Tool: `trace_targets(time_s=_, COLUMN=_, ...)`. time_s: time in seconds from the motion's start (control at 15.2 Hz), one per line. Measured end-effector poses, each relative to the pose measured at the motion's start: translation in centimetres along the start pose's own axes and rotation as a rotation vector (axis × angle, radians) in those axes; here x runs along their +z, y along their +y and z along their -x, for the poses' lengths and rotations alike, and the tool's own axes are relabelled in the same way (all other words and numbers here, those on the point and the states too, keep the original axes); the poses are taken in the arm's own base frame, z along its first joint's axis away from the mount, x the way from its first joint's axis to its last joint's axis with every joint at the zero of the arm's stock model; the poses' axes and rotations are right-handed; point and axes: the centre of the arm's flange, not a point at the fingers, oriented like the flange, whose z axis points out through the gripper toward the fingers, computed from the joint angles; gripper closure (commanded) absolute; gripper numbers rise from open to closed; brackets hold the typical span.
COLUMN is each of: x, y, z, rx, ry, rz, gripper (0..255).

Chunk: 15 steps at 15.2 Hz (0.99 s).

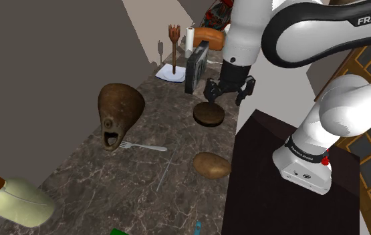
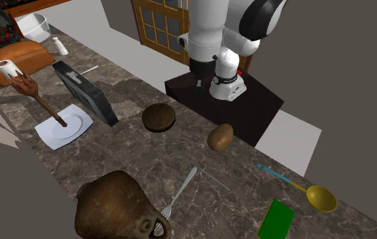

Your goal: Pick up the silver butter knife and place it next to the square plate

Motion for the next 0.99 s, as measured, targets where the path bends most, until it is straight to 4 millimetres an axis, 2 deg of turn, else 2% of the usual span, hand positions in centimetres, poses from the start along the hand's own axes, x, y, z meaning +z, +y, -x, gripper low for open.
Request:
trace_targets(time_s=0.26, x=3.0, y=-3.3, z=1.9, rx=0.101, ry=-0.016, rz=-0.002, gripper=0)
trace_targets(time_s=0.99, x=12.4, y=-14.0, z=4.8, rx=0.378, ry=-0.065, rz=-0.005, gripper=0)
